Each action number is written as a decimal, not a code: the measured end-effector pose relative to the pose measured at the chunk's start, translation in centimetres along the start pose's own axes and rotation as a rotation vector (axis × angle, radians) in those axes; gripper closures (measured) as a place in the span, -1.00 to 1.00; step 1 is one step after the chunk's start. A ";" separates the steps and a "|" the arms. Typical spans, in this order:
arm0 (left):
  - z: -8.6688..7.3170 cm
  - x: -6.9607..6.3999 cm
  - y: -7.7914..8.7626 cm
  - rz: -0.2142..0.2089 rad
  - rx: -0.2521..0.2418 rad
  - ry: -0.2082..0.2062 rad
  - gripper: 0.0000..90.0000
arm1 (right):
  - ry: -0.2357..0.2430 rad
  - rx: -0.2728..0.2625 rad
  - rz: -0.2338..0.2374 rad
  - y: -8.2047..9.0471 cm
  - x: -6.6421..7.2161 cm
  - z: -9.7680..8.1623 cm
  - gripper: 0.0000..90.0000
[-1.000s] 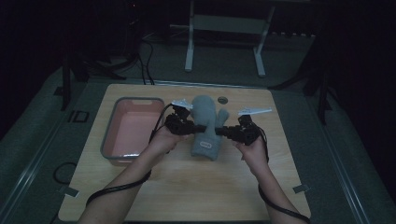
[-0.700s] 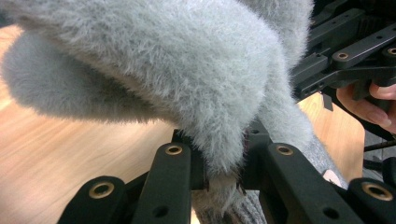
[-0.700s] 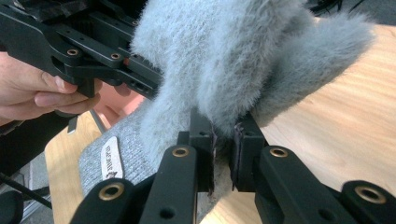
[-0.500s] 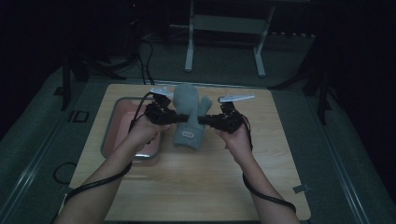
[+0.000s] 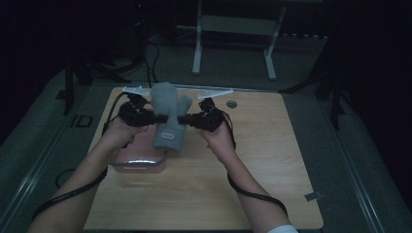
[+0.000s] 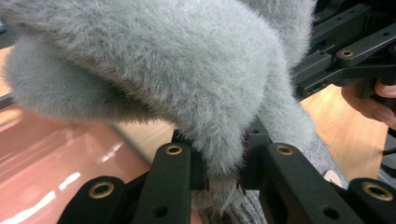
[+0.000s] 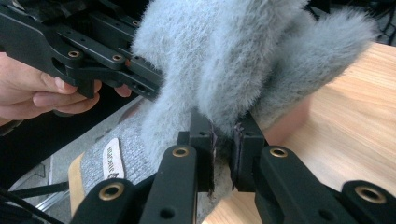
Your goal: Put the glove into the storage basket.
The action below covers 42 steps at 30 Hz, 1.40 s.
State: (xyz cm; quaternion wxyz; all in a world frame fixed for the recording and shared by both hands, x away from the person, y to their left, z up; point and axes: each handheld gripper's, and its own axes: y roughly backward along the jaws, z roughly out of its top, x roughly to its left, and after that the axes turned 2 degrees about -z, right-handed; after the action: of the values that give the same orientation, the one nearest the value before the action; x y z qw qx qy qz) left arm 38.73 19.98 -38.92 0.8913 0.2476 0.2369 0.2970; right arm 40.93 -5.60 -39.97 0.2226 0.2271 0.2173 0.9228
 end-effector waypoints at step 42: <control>-8.4 7.9 -2.4 0.198 0.218 0.192 0.74 | -0.043 0.259 -0.116 -15.5 0.4 -3.1 0.77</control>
State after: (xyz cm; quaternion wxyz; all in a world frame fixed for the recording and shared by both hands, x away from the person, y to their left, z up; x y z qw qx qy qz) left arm 40.57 25.89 -48.92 0.7987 0.3356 0.3262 0.3782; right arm 43.84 6.13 -50.12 0.2489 0.2607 0.3425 0.8676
